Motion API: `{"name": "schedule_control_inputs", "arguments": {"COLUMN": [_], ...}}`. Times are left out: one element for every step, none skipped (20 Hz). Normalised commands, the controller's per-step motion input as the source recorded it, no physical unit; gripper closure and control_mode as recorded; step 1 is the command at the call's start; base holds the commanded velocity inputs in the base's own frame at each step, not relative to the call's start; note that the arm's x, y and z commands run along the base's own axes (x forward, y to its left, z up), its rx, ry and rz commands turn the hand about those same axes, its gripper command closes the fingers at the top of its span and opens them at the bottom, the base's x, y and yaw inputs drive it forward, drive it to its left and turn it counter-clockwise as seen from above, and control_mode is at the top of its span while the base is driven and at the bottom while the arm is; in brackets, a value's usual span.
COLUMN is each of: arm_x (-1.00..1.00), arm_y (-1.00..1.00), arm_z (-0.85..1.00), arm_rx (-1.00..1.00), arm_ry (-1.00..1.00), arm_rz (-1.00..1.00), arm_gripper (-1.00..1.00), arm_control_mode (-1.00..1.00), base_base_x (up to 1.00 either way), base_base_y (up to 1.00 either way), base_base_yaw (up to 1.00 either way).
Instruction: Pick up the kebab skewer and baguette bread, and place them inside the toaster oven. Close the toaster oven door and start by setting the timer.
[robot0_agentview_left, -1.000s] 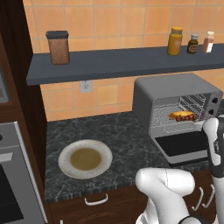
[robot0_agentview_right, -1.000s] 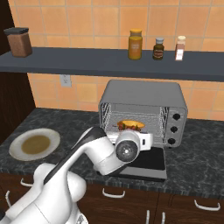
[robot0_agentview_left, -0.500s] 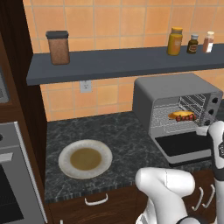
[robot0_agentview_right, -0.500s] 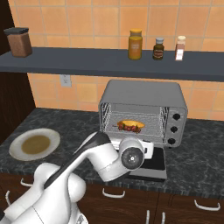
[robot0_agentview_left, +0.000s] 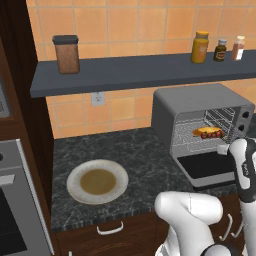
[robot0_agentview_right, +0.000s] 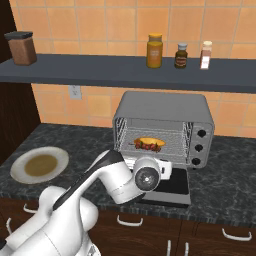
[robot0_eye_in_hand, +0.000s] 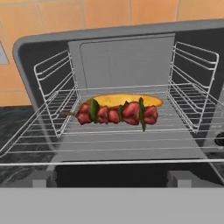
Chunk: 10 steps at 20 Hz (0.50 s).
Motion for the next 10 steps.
{"name": "schedule_control_inputs", "arguments": {"arm_x": [0.44, 0.36, 0.26, 0.16, 0.11, 0.09, 0.16, 0.19, 0.18, 0.2], "arm_y": [0.0, 0.0, -0.02, -0.09, -0.12, -0.13, -0.16, -0.17, -0.18, -0.17], "arm_z": [-0.03, -0.11, -0.12, -0.14, -0.12, -0.09, 0.0, 0.0, 0.0, -0.02], "arm_rx": [0.0, 0.0, 0.0, -0.01, -0.01, 0.0, 0.0, 0.0, 0.0, 0.0], "arm_ry": [0.0, 0.0, 0.0, 0.0, 0.0, 0.0, 0.0, 0.0, 0.0, 0.0], "arm_rz": [-0.02, -0.01, -0.02, -0.05, -0.05, -0.05, -0.05, -0.05, -0.05, -0.05], "arm_gripper": [-1.0, -1.0, -1.0, -1.0, -1.0, -1.0, -1.0, -1.0, -1.0, -1.0], "arm_control_mode": [-1.0, -1.0, -1.0, -1.0, -1.0, -1.0, -1.0, -1.0, -1.0, -1.0], "base_base_x": [0.0, 0.0, 0.0, 0.0, 0.0, 0.0, 0.0, 0.0, 0.0, 0.0], "base_base_y": [0.0, 0.0, 0.0, 0.0, 0.0, 0.0, 0.0, 0.0, 0.0, 0.0], "base_base_yaw": [0.0, 0.0, 0.0, 0.0, 0.0, 0.0, 0.0, 0.0, 0.0, 0.0]}}
